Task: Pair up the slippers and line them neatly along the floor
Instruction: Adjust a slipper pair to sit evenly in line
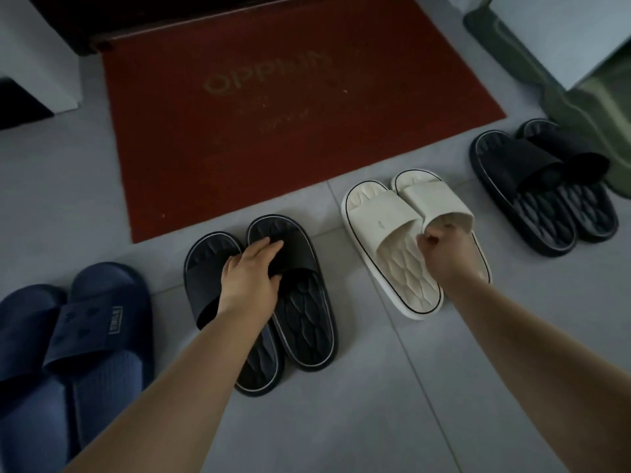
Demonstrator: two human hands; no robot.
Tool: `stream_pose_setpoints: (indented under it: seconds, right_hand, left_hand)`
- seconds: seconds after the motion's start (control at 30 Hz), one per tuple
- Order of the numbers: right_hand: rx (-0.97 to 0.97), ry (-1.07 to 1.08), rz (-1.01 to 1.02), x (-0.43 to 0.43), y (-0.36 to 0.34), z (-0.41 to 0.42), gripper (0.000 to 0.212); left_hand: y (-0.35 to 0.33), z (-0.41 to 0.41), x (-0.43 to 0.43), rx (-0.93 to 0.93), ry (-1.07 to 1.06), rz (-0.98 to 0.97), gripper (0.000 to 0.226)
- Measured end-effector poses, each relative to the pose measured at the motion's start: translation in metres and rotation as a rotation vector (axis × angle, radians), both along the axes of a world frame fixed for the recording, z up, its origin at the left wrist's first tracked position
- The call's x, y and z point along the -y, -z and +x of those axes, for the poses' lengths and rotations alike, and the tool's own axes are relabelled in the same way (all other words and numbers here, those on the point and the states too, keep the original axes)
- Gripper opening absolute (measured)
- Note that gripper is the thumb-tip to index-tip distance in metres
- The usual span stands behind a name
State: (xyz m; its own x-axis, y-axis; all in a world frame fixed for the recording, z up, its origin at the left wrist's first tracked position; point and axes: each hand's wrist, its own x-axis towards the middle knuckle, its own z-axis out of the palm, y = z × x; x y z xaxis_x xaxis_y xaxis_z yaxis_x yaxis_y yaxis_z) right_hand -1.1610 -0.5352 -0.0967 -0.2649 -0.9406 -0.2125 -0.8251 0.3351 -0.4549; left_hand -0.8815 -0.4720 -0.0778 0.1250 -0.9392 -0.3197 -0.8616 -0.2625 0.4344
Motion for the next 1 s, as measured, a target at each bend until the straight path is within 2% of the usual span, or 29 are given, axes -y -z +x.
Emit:
stream_pose_setpoints:
  seconds: [0.17,0.23,0.37,0.5,0.63,0.73,0.87,0.93,1.0]
  right_hand:
    - [-0.053,0.008,0.134,0.002,-0.011,0.007,0.024]
    - [-0.066,0.022,0.221,-0.003,-0.019,0.010,0.035]
    - [0.088,0.124,0.296,-0.039,-0.060,0.003,0.063]
    - [0.145,0.102,0.366,-0.076,-0.139,-0.036,0.057]
    - [0.009,0.019,0.338,-0.093,-0.202,-0.075,0.042]
    - [-0.038,-0.059,0.266,-0.093,-0.197,-0.099,0.032]
    - [-0.096,-0.212,0.316,-0.063,-0.154,-0.152,0.026]
    - [-0.038,-0.163,0.282,-0.036,-0.129,-0.184,0.025]
    - [0.045,-0.067,0.216,0.001,-0.101,-0.214,0.023]
  left_hand:
    - [-0.011,0.010,-0.001,0.124,0.164,0.059,0.066]
    - [-0.022,0.023,-0.003,0.154,0.224,0.053,0.068]
    - [-0.050,0.059,-0.015,0.193,0.283,0.013,0.068]
    - [-0.082,0.058,-0.026,0.141,0.298,0.020,0.065]
    - [-0.100,0.010,-0.028,0.026,0.356,0.002,0.064]
    - [-0.095,-0.048,-0.018,-0.053,0.418,-0.012,0.063]
    - [-0.076,-0.129,-0.001,-0.175,0.405,-0.040,0.059]
    - [-0.063,-0.170,0.010,-0.228,0.354,-0.018,0.057]
    - [-0.047,-0.209,0.024,-0.278,0.209,0.045,0.051]
